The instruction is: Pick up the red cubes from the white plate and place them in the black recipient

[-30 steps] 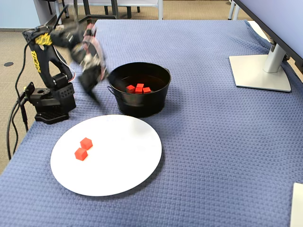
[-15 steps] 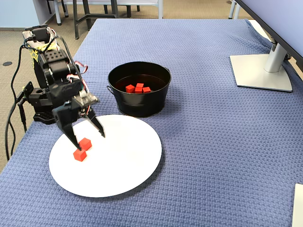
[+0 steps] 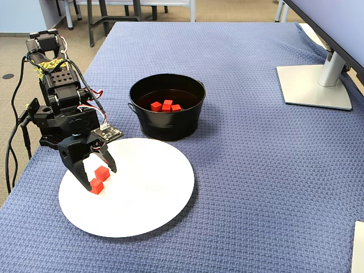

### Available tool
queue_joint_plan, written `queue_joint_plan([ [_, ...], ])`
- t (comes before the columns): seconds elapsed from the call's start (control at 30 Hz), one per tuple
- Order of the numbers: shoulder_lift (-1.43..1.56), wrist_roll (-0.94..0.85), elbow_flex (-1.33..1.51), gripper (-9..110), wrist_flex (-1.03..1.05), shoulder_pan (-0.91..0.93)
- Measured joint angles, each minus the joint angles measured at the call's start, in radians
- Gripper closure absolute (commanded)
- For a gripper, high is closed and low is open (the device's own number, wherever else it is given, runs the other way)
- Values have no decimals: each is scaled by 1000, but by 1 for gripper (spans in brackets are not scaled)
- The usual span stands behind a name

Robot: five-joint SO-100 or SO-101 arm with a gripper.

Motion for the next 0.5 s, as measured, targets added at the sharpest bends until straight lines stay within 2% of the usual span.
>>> queue_joint_plan([
  [0.5, -29, -28, 54, 74, -64, -3],
])
